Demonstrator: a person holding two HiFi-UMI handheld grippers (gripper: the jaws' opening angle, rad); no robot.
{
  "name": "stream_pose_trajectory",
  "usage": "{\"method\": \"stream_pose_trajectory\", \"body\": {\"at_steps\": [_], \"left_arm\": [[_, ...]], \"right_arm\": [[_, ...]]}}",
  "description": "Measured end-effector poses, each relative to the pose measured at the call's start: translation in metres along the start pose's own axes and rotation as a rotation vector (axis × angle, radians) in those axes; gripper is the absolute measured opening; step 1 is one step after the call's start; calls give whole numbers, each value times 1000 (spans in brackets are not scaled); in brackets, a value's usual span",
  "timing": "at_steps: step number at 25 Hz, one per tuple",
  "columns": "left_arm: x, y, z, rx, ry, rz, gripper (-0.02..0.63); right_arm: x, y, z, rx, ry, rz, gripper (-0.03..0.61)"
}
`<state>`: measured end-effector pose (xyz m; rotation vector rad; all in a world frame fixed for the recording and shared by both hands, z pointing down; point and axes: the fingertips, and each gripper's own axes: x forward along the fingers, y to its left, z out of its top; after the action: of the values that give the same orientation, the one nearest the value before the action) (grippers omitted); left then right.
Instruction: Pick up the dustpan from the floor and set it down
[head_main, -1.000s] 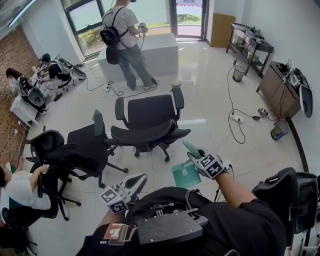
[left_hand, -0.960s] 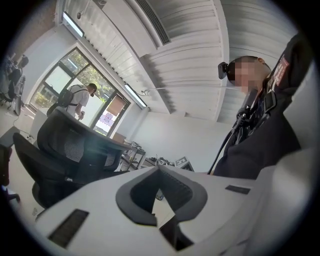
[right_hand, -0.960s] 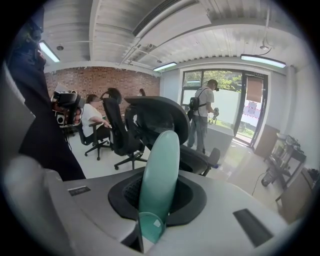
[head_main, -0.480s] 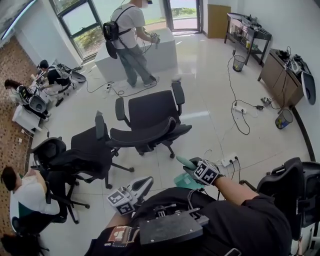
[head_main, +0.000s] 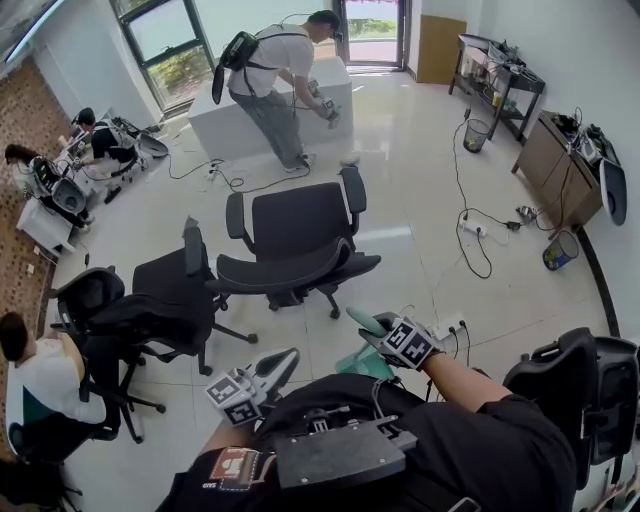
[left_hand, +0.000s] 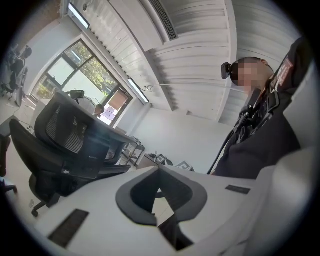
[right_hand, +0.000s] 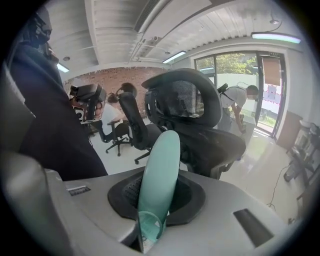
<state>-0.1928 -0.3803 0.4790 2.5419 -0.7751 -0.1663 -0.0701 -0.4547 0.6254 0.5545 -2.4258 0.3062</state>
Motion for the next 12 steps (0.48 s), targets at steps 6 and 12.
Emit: {"method": "stream_pose_trajectory", "body": {"at_steps": [6,12], "left_arm": [[-8,6,5,20,-9,-3,8],[-19,13,5,22,-25,22,8]], "right_arm": [[4,-13,22,-94,-30,-70,71],[12,-34,25,-98,-27,-104,69]]}}
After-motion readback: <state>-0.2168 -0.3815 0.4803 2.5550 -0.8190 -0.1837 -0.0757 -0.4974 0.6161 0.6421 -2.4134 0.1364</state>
